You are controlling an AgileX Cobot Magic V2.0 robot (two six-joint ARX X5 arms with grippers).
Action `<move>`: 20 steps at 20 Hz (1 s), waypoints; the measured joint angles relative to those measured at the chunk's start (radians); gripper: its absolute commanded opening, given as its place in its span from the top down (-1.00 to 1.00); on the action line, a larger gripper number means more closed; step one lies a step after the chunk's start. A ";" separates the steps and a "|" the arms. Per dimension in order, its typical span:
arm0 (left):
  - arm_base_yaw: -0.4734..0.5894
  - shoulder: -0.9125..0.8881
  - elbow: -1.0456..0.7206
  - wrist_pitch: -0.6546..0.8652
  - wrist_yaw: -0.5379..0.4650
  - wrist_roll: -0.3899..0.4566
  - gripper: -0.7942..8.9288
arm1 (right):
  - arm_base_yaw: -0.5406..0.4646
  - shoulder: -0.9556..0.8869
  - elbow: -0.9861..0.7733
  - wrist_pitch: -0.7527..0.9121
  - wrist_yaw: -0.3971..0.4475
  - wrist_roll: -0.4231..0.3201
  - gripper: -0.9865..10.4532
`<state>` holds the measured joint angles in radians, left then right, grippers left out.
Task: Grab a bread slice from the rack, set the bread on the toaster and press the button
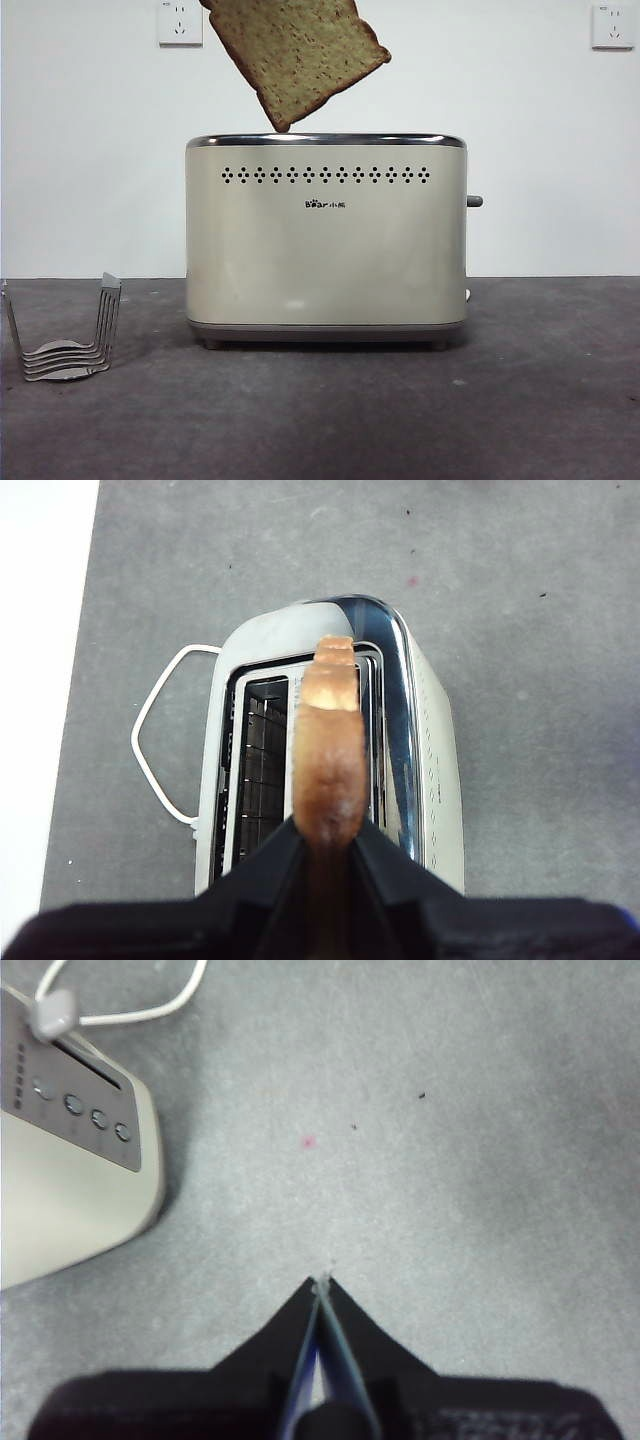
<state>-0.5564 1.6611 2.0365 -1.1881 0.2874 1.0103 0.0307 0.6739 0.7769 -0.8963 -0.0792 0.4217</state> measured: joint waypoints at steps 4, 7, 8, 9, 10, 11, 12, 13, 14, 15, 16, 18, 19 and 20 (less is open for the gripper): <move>0.000 0.026 0.000 0.000 -0.004 0.022 0.86 | 0.000 0.018 0.000 0.000 0.000 0.000 0.83; 0.000 0.055 0.000 -0.003 -0.008 0.027 0.86 | 0.000 0.018 0.000 0.000 0.000 0.000 0.83; 0.000 0.065 0.000 -0.003 -0.019 0.029 0.86 | 0.000 0.018 0.000 0.000 0.000 0.000 0.83; 0.000 0.077 0.000 -0.003 -0.041 0.031 0.86 | 0.000 0.018 0.000 0.000 0.000 0.000 0.83; 0.000 0.087 0.000 -0.003 -0.054 0.037 0.86 | 0.000 0.018 0.000 -0.001 0.000 0.000 0.83; 0.000 0.098 0.000 -0.003 -0.057 0.040 0.86 | 0.000 0.018 0.000 -0.001 0.000 0.000 0.83; 0.000 0.109 0.000 -0.001 -0.058 0.044 0.86 | 0.000 0.018 0.000 -0.001 0.000 0.000 0.83; -0.002 0.116 0.000 0.000 -0.060 0.045 0.86 | 0.000 0.018 0.000 -0.002 0.000 0.000 0.83; -0.003 0.123 0.000 0.003 -0.061 0.047 0.86 | 0.000 0.018 0.000 -0.002 0.000 0.000 0.83; -0.008 0.129 0.000 0.004 -0.068 0.053 0.86 | 0.000 0.018 0.000 -0.002 0.000 0.000 0.82; -0.011 0.136 0.000 0.008 -0.076 0.057 0.86 | 0.000 0.018 0.000 -0.003 0.000 0.000 0.83; -0.023 0.153 0.002 0.015 -0.102 0.064 0.86 | 0.000 0.018 0.000 -0.009 0.000 0.000 0.82; -0.029 0.164 0.004 0.023 -0.122 0.064 0.86 | 0.000 0.018 0.000 -0.016 0.000 0.000 0.83; -0.037 0.174 0.005 0.032 -0.141 0.064 0.86 | 0.000 0.018 0.000 -0.024 0.000 0.000 0.82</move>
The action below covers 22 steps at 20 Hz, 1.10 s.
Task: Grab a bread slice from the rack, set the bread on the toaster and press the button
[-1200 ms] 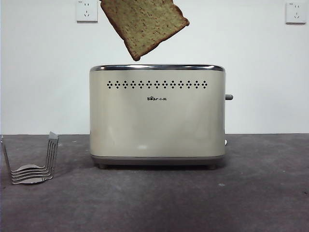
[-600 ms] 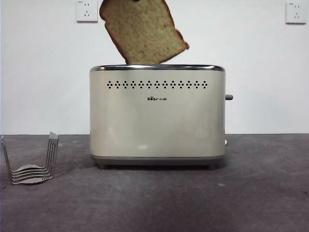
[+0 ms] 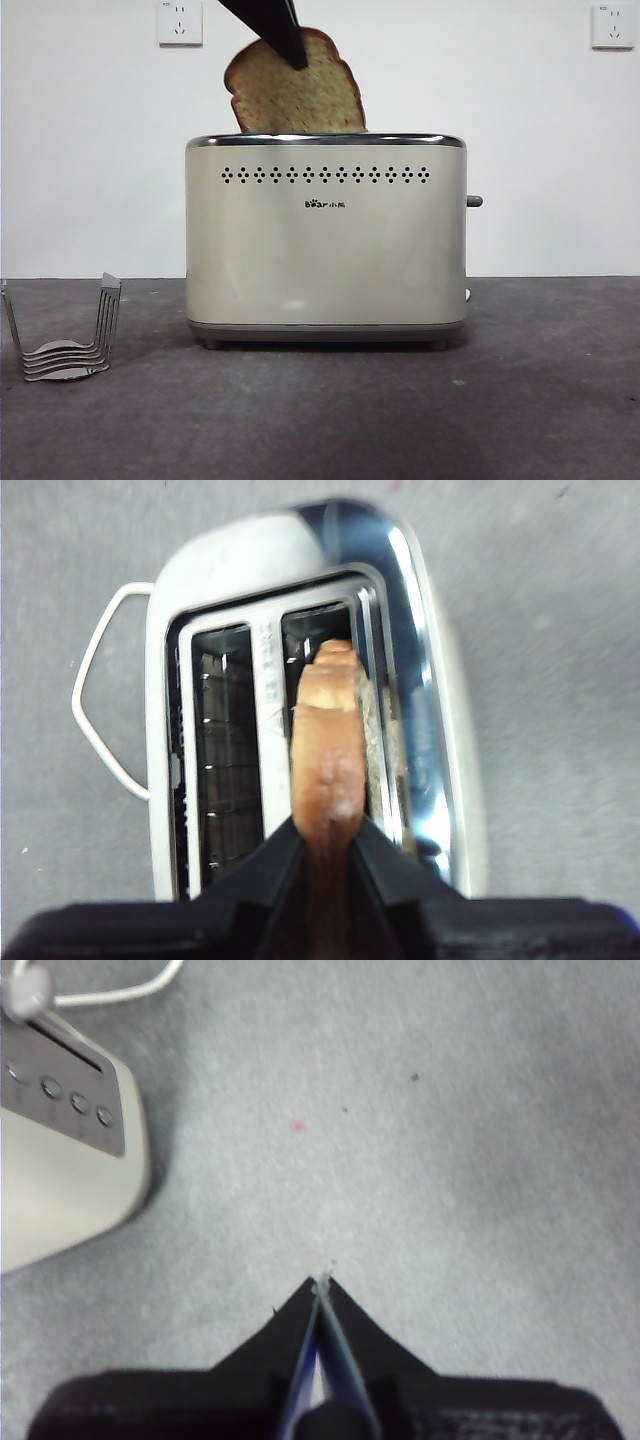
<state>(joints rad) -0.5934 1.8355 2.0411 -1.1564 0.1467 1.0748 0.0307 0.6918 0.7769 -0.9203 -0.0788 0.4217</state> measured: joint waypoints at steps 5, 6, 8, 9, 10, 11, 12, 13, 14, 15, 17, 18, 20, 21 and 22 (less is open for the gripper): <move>-0.046 0.047 0.002 0.021 -0.094 0.006 0.86 | 0.000 0.000 0.000 -0.008 0.000 0.000 0.83; -0.055 0.056 0.002 0.026 -0.112 0.007 0.86 | 0.000 0.000 0.000 -0.010 0.000 0.000 0.83; -0.073 0.076 0.002 0.032 -0.138 0.014 0.86 | 0.000 0.000 0.000 -0.013 0.000 -0.002 0.83; -0.080 0.085 0.002 0.033 -0.143 0.017 0.86 | 0.000 0.000 0.000 -0.016 0.000 -0.004 0.83; -0.086 0.091 0.002 0.038 -0.146 0.017 0.86 | 0.000 0.000 0.000 -0.017 0.000 -0.008 0.83; -0.091 0.094 0.002 0.045 -0.150 0.017 0.86 | 0.000 0.000 0.000 -0.023 0.000 -0.015 0.83; -0.092 0.098 0.002 0.051 -0.152 0.017 0.86 | 0.000 0.000 0.000 -0.027 0.000 -0.019 0.83; -0.095 0.100 0.002 0.053 -0.153 0.017 0.86 | 0.000 0.000 0.000 -0.030 0.000 -0.022 0.82; -0.095 0.104 0.002 0.053 -0.153 0.014 0.86 | 0.000 0.000 0.000 -0.031 0.000 -0.026 0.83; -0.095 0.108 0.002 0.058 -0.153 0.013 0.85 | 0.000 0.000 0.000 -0.031 0.000 -0.028 0.83; -0.095 0.109 0.002 0.065 -0.152 0.013 0.84 | 0.000 0.000 0.000 -0.031 0.000 -0.030 0.83; -0.095 0.109 0.002 0.071 -0.152 0.013 0.84 | 0.000 0.000 0.000 -0.031 0.000 -0.034 0.83; -0.095 0.109 0.002 0.082 -0.152 0.013 0.84 | 0.000 0.000 0.000 -0.031 0.000 -0.045 0.83; -0.097 0.109 0.002 0.082 -0.156 0.013 0.82 | 0.000 0.000 0.000 -0.031 0.000 -0.048 0.83; -0.099 0.109 0.002 0.082 -0.157 0.013 0.81 | 0.000 0.000 0.000 -0.031 0.000 -0.049 0.83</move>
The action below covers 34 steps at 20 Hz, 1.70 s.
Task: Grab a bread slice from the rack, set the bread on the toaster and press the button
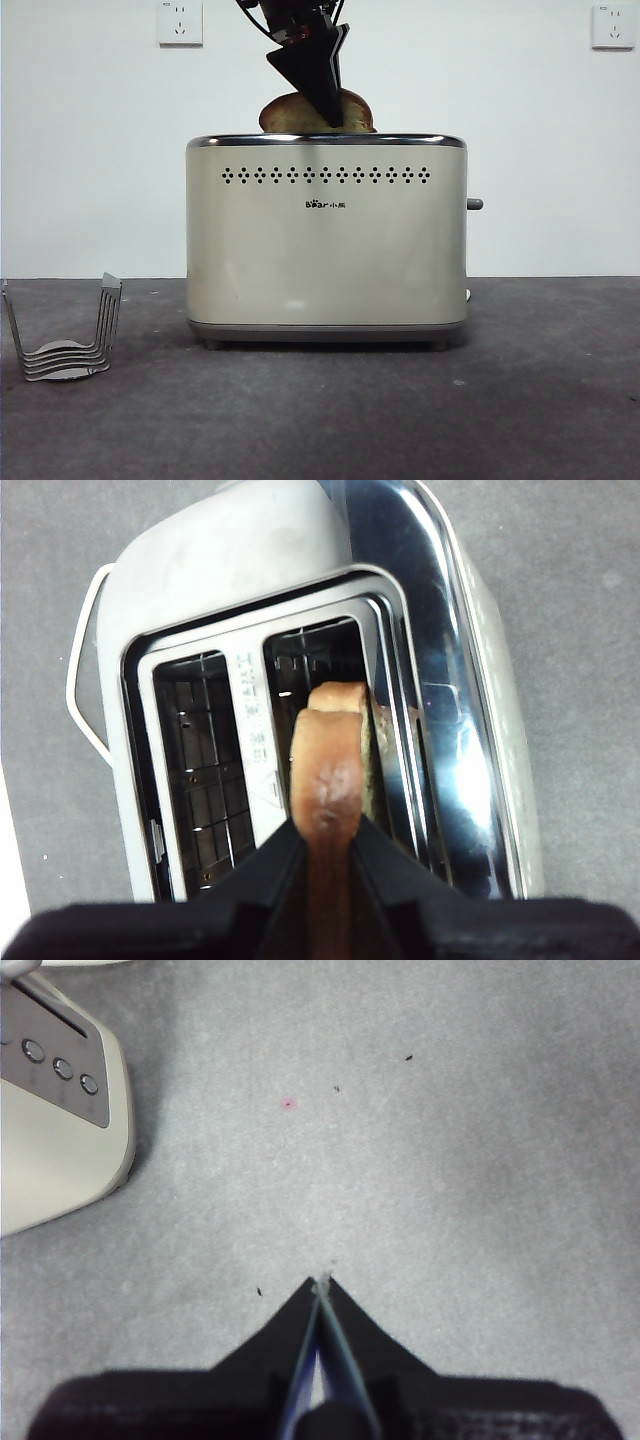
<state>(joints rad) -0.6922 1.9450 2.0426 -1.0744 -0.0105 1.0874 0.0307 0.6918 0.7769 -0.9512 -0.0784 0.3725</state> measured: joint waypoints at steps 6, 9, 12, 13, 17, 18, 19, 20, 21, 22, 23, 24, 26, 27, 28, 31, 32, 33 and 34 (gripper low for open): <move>-0.005 0.004 0.000 0.004 -0.025 -0.033 0.31 | 0.000 0.000 0.000 0.002 0.000 -0.003 0.83; -0.005 0.005 0.000 0.004 -0.038 -0.061 0.31 | 0.000 0.000 0.000 0.002 0.000 -0.003 0.83; -0.005 -0.011 0.000 0.004 -0.039 -0.083 0.31 | 0.000 0.000 0.000 0.002 0.000 -0.003 0.83; -0.005 -0.030 -0.001 0.004 -0.039 -0.097 0.31 | 0.000 0.000 0.000 0.002 0.000 -0.003 0.83; -0.005 -0.153 -0.001 0.004 0.001 -0.201 0.32 | 0.000 0.000 0.000 0.014 -0.002 -0.004 0.83; -0.005 -0.183 -0.001 0.004 0.023 -0.248 0.32 | 0.000 0.000 0.000 0.027 -0.017 -0.011 0.83; -0.005 -0.209 -0.001 0.004 0.038 -0.304 0.32 | 0.000 0.000 0.000 0.054 -0.040 -0.023 0.83; -0.005 -0.235 -0.001 0.004 0.047 -0.369 0.33 | 0.000 0.000 0.000 0.092 -0.072 -0.036 0.83; -0.005 -0.258 -0.001 0.004 0.049 -0.443 0.35 | 0.000 0.003 0.000 0.140 -0.110 -0.052 0.83; -0.002 -0.284 -0.001 -0.001 0.050 -0.520 0.55 | 0.000 0.011 0.000 0.197 -0.148 -0.062 0.83; 0.002 -0.311 -0.001 -0.020 0.050 -0.594 0.79 | 0.000 0.023 0.000 0.264 -0.185 -0.070 0.84; 0.005 -0.339 -0.001 -0.050 0.051 -0.658 0.86 | 0.000 0.038 0.000 0.335 -0.219 -0.071 0.84; 0.007 -0.395 -0.001 -0.132 0.050 -0.751 0.85 | 0.000 0.085 0.001 0.481 -0.293 -0.035 0.84; 0.008 -0.419 -0.001 -0.174 0.050 -0.784 0.85 | 0.000 0.120 0.008 0.542 -0.336 -0.001 0.84; 0.008 -0.442 -0.001 -0.211 0.051 -0.815 0.85 | 0.000 0.166 0.020 0.599 -0.381 0.032 0.84; 0.008 -0.492 -0.001 -0.248 0.051 -0.900 0.85 | 0.000 0.341 0.082 0.715 -0.515 0.112 0.84; 0.008 -0.509 -0.001 -0.249 0.053 -0.925 0.85 | 0.000 0.405 0.114 0.719 -0.549 0.128 0.84; 0.008 -0.519 -0.001 -0.249 0.055 -0.939 0.85 | 0.000 0.450 0.138 0.719 -0.571 0.135 0.84; 0.008 -0.528 -0.001 -0.249 0.056 -0.951 0.85 | 0.000 0.493 0.164 0.719 -0.594 0.140 0.84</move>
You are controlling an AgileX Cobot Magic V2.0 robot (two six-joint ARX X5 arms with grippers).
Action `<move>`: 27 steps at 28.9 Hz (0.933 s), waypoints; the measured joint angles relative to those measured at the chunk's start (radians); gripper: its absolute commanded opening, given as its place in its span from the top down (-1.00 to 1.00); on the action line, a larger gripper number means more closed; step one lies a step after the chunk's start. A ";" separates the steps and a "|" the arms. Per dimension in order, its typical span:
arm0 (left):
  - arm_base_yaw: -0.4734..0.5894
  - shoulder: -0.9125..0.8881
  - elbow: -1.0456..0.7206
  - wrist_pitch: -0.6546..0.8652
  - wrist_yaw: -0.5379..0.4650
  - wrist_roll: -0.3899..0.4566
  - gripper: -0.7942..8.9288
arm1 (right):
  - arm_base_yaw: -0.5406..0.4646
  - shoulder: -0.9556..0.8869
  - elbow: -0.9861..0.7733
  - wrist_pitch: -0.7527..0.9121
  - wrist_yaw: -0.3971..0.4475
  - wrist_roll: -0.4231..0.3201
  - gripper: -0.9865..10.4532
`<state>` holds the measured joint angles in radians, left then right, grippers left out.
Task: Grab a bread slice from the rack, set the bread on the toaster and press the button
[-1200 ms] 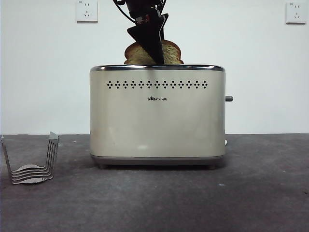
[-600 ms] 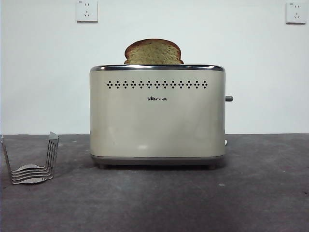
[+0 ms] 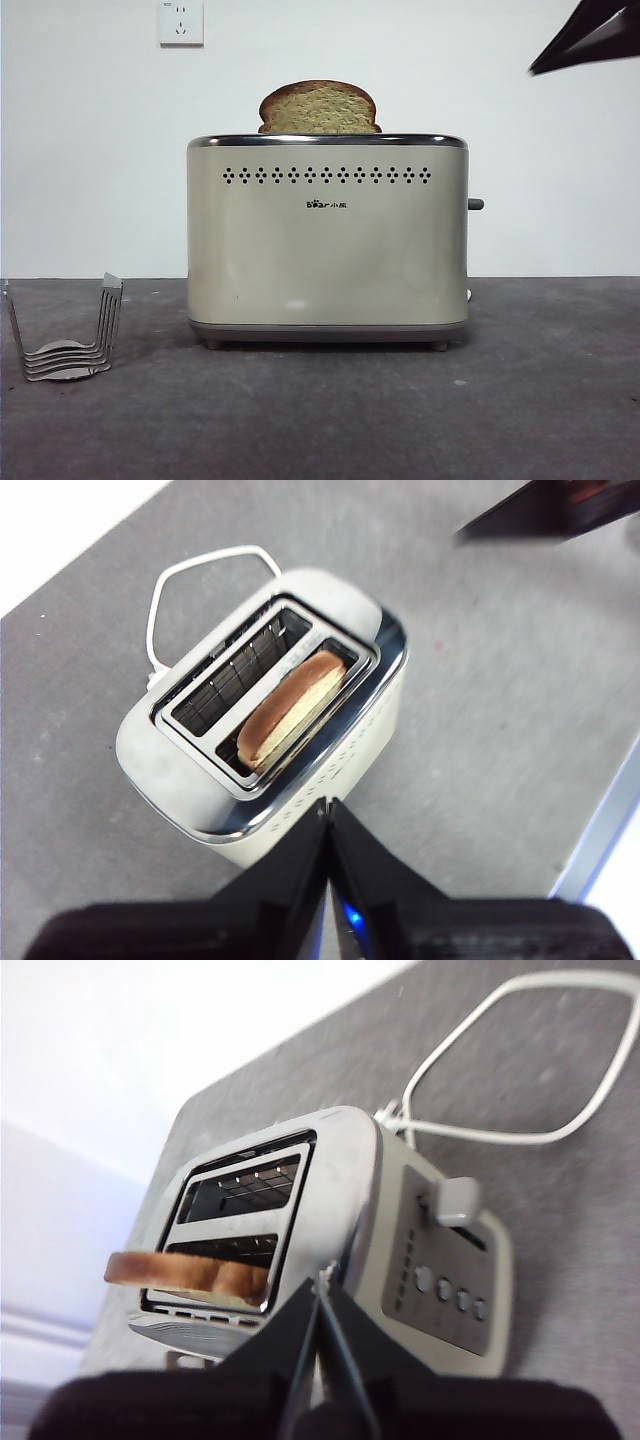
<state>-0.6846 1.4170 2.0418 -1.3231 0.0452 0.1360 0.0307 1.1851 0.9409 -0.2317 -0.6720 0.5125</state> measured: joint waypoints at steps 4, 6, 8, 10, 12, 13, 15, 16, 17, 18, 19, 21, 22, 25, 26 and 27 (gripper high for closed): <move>0.000 -0.031 0.000 0.000 0.002 -0.046 0.85 | 0.000 0.153 0.105 0.000 -0.066 0.009 0.84; 0.000 -0.044 0.000 0.000 0.002 -0.072 0.85 | 0.000 0.227 0.160 0.000 -0.098 0.016 0.84; 0.000 -0.063 -0.011 0.000 0.002 -0.092 0.85 | 0.000 0.287 0.202 0.001 -0.117 0.022 0.84; 0.000 -0.093 -0.036 0.000 0.003 -0.107 0.85 | 0.000 0.337 0.232 0.001 -0.121 0.026 0.84; 0.000 -0.135 -0.079 0.001 0.003 -0.121 0.85 | 0.000 0.381 0.249 0.003 -0.135 0.029 0.84; 0.000 -0.156 -0.105 0.000 0.003 -0.124 0.85 | 0.000 0.397 0.250 0.008 -0.145 0.030 0.84; 0.000 -0.201 -0.172 0.000 0.002 -0.135 0.85 | 0.000 0.434 0.250 0.021 -0.169 0.031 0.84; 0.000 -0.220 -0.204 0.000 0.002 -0.138 0.85 | 0.000 0.450 0.250 0.024 -0.174 0.032 0.84; 0.000 -0.237 -0.236 0.000 -0.002 -0.143 0.85 | 0.000 0.465 0.250 0.025 -0.175 0.033 0.84; 0.000 -0.256 -0.280 0.000 -0.016 -0.150 0.85 | 0.000 0.483 0.250 0.031 -0.176 0.034 0.84; 0.000 -0.269 -0.312 0.000 -0.034 -0.157 0.85 | 0.000 0.497 0.250 0.037 -0.177 0.034 0.84; 0.000 -0.296 -0.383 -0.001 -0.084 -0.172 0.85 | 0.001 0.520 0.250 0.046 -0.176 0.034 0.84; 0.000 -0.306 -0.411 -0.001 -0.103 -0.175 0.85 | 0.001 0.527 0.250 0.046 -0.176 0.034 0.84; 0.003 -0.340 -0.485 -0.001 -0.133 -0.192 0.85 | 0.001 0.537 0.250 0.046 -0.169 0.034 0.84; 0.005 -0.349 -0.502 -0.002 -0.134 -0.195 0.85 | 0.001 0.538 0.250 0.047 -0.163 0.034 0.84; 0.008 -0.360 -0.519 -0.001 -0.134 -0.200 0.85 | 0.001 0.539 0.250 0.046 -0.157 0.034 0.84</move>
<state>-0.6762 1.0573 1.5227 -1.3243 -0.0883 -0.0639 0.0315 1.7241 1.1912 -0.1856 -0.8291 0.5461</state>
